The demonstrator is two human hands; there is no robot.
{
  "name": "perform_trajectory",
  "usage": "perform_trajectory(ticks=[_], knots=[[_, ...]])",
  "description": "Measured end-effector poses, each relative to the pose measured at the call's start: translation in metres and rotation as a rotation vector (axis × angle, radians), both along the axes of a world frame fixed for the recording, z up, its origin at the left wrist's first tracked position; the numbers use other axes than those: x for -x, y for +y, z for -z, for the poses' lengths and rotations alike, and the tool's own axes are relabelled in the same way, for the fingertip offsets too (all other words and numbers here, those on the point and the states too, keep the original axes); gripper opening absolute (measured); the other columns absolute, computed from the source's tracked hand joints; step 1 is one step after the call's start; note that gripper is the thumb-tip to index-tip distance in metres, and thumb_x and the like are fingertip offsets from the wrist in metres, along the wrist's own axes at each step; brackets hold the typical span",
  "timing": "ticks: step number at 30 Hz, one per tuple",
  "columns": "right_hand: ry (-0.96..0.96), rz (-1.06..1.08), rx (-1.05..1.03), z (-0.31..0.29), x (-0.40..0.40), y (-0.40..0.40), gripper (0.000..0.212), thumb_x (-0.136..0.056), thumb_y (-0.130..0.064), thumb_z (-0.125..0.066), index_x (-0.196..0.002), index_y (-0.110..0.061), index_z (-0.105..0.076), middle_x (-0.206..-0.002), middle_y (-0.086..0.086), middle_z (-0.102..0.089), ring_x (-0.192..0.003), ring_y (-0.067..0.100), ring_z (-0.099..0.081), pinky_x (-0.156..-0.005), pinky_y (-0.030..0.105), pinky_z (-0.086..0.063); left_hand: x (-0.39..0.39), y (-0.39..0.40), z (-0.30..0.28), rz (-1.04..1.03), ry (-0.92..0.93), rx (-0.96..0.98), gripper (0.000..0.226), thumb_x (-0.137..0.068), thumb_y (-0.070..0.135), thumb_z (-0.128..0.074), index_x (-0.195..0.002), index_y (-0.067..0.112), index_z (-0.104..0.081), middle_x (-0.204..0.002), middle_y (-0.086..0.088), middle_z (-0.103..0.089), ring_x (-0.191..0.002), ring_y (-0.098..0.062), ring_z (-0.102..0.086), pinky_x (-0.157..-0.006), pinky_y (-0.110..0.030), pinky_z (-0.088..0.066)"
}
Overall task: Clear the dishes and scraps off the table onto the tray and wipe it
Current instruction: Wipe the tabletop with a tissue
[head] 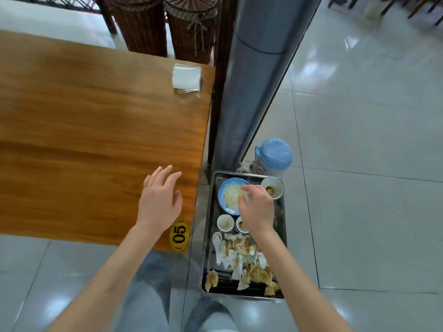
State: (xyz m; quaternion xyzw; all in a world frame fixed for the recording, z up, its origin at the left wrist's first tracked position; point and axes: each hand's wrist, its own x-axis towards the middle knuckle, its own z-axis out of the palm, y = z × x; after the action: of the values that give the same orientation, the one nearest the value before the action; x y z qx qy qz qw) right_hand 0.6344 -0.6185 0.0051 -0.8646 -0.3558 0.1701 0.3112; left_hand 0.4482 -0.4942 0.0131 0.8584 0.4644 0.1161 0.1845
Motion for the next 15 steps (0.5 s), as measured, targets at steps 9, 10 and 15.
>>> perform_trajectory(ticks=[9, 10, 15], knots=[[-0.05, -0.057, 0.021, -0.009, 0.025, 0.16, 0.04, -0.086, -0.017, -0.06, -0.126, -0.013, -0.056, -0.122, 0.005, -0.061, -0.109, 0.019, -0.057, -0.09, 0.028, -0.043, 0.017, 0.161, 0.0, 0.081, 0.045, -0.045, 0.045, -0.084, 0.017, -0.064, -0.128, 0.014, -0.056, -0.138, -0.01, -0.049, -0.134, -0.03, -0.035, -0.11, -0.048, -0.028], [-0.063, -0.047, 0.03, -0.008, 0.028, 0.179, 0.042, -0.087, -0.018, -0.06, -0.128, -0.014, -0.054, -0.124, 0.005, -0.06, -0.111, 0.019, -0.056, -0.091, 0.028, -0.043, 0.016, 0.181, 0.001, 0.1, 0.054, -0.056, 0.045, -0.084, 0.017, -0.064, -0.128, 0.014, -0.056, -0.137, -0.01, -0.05, -0.134, -0.03, -0.036, -0.109, -0.047, -0.028], [-0.054, 0.029, 0.086, 0.003, 0.025, 0.27, 0.052, -0.088, -0.022, -0.062, -0.136, -0.018, -0.044, -0.134, 0.003, -0.053, -0.12, 0.019, -0.052, -0.094, 0.029, -0.045, -0.003, 0.28, 0.013, 0.219, 0.112, -0.111, 0.047, -0.085, 0.021, -0.063, -0.131, 0.016, -0.052, -0.14, -0.008, -0.046, -0.136, -0.028, -0.033, -0.111, -0.043, -0.022]])
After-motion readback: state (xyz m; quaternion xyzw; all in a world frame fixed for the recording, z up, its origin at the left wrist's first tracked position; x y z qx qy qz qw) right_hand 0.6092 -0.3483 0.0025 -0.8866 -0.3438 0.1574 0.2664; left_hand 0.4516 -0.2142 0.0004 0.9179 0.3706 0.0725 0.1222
